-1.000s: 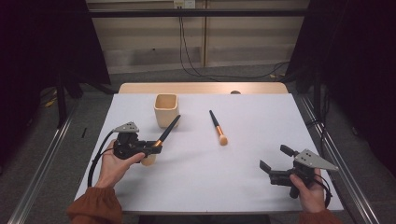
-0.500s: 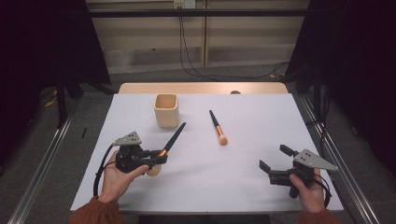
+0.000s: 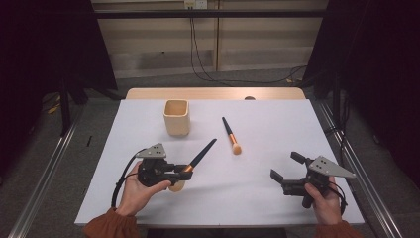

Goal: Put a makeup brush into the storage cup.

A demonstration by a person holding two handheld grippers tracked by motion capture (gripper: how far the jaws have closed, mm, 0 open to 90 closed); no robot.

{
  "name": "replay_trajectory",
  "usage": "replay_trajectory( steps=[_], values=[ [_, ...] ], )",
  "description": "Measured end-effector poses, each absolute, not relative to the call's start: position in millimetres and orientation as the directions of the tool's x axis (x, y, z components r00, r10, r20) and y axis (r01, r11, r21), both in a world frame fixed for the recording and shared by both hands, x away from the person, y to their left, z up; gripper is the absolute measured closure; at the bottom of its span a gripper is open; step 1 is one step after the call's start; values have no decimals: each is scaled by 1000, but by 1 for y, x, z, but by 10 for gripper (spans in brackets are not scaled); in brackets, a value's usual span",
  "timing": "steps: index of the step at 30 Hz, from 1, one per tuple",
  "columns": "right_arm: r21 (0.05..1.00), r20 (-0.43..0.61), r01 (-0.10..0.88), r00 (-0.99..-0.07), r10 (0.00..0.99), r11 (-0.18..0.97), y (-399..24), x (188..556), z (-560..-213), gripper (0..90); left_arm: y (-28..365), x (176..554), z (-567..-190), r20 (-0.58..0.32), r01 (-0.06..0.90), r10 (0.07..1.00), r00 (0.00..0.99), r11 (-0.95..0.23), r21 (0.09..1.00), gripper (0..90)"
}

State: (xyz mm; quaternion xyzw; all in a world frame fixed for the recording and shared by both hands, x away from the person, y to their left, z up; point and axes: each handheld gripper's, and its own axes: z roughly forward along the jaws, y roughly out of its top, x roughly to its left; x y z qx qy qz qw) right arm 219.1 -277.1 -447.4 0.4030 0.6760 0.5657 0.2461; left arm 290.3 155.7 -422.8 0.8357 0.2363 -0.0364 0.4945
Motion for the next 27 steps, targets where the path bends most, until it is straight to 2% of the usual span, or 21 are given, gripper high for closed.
replay_trajectory(
  steps=[11, 27],
  values=[
    [967, 105, 246, -635, 766, 72, -257, 225, -439, 0, 132, 288, -424, -285, 392, 288, 914, -449, 803, 666],
    [950, 122, 275, -766, 631, 151, -215, 244, -433, 6, 113, 293, -420, -284, 354, 212, 935, -538, 765, 666]
  ],
)
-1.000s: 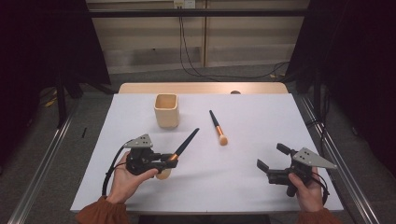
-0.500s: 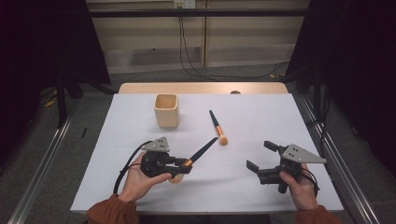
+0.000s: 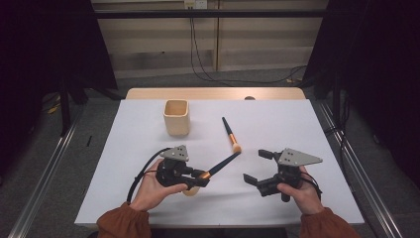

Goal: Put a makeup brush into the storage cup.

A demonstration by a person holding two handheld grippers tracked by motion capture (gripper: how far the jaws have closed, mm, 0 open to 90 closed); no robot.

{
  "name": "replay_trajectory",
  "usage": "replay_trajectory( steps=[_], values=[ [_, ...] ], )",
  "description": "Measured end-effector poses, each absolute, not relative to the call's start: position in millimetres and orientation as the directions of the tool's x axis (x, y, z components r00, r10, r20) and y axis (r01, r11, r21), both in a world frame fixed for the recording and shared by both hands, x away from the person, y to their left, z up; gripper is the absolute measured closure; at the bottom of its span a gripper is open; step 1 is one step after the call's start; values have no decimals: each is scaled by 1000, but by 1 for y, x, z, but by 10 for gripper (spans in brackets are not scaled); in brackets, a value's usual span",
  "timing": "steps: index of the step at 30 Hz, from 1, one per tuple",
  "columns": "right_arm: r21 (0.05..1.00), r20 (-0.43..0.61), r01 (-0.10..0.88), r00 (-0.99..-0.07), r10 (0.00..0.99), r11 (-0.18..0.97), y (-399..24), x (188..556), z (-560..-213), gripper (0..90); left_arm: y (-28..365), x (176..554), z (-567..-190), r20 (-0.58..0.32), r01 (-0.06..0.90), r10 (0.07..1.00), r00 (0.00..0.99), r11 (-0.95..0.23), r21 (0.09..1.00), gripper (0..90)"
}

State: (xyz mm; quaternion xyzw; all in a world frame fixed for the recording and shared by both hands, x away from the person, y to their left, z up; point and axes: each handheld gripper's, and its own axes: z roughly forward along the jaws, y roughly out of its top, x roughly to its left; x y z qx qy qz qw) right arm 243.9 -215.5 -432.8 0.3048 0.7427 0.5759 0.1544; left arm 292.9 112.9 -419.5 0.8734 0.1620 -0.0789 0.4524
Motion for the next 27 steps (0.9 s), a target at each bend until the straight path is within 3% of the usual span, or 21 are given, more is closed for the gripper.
replay_trajectory(
  steps=[14, 27],
  values=[
    [892, 106, 308, -854, 509, 331, -205, 257, -423, 15, 107, 298, -411, -254, 306, 178, 951, -668, 679, 666],
    [752, 118, 358, -899, 421, 553, -193, 273, -422, 19, 99, 303, -412, -222, 252, 146, 964, -770, 586, 665]
  ],
)
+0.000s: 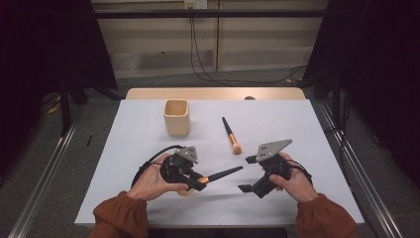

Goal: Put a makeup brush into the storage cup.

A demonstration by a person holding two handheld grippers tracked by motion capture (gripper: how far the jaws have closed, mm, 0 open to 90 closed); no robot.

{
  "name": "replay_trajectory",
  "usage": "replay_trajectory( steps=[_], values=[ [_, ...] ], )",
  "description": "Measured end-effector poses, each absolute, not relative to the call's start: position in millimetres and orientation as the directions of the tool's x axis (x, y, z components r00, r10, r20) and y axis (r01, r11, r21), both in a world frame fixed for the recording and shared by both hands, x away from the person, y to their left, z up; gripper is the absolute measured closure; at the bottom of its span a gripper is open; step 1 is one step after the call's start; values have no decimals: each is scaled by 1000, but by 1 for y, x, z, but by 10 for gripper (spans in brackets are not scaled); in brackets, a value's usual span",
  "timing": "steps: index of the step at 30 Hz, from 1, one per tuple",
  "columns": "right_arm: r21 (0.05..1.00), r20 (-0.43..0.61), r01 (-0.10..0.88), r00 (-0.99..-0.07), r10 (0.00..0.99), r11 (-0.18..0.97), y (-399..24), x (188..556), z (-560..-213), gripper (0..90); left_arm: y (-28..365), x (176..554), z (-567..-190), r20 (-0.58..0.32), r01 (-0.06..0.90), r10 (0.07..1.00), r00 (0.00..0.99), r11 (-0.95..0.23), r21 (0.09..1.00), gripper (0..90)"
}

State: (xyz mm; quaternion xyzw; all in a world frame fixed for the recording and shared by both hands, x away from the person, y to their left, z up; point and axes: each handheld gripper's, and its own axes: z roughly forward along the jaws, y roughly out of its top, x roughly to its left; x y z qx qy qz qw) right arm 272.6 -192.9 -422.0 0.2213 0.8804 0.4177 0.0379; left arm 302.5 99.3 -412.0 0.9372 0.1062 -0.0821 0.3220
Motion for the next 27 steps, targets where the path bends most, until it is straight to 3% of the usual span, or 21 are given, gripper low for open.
replay_trajectory(
  steps=[5, 16, 27],
  values=[
    [710, 159, 378, -908, 388, 594, -190, 277, -420, 25, 96, 304, -411, -223, 227, 121, 967, -807, 545, 665],
    [602, 145, 337, -938, 316, 724, -171, 284, -420, 37, 87, 307, -414, -198, 194, 111, 974, -862, 469, 666],
    [441, 140, 300, -954, 265, 846, -148, 291, -423, 42, 74, 308, -413, -200, 167, 94, 975, -905, 390, 665]
  ],
)
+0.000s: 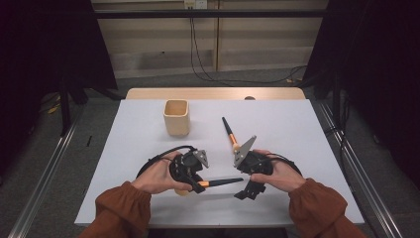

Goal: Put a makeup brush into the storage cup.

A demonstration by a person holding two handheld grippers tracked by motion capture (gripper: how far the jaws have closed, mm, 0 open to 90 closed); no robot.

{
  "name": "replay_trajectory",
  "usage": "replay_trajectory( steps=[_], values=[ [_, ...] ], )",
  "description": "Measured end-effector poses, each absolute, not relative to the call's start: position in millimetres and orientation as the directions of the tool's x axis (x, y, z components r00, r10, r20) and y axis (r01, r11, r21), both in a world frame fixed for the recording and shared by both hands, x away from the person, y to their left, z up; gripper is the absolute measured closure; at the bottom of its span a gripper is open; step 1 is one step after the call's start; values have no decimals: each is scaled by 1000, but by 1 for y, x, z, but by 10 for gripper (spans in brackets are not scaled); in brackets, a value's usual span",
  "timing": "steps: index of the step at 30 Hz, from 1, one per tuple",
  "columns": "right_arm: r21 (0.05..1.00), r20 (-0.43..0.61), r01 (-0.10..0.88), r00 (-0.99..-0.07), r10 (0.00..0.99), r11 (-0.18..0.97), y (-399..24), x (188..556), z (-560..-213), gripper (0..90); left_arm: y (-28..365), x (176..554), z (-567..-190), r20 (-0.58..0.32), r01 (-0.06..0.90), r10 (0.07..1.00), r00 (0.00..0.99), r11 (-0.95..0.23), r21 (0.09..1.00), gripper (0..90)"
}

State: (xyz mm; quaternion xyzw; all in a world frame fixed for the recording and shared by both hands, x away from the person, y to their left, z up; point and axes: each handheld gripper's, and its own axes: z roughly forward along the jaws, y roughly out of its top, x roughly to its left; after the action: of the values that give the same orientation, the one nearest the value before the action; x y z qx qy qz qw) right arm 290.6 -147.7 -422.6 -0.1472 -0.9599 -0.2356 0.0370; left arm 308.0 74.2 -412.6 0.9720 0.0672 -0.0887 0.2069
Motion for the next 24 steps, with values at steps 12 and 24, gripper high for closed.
replay_trajectory(
  steps=[12, 24],
  values=[
    [412, 123, 248, -969, 216, 877, -137, 291, -423, 37, 71, 308, -414, -192, 162, 93, 977, -908, 385, 665],
    [412, 121, 212, -977, 178, 886, -124, 294, -423, 322, 66, 306, -416, -199, 166, 91, 976, -902, 399, 665]
  ],
)
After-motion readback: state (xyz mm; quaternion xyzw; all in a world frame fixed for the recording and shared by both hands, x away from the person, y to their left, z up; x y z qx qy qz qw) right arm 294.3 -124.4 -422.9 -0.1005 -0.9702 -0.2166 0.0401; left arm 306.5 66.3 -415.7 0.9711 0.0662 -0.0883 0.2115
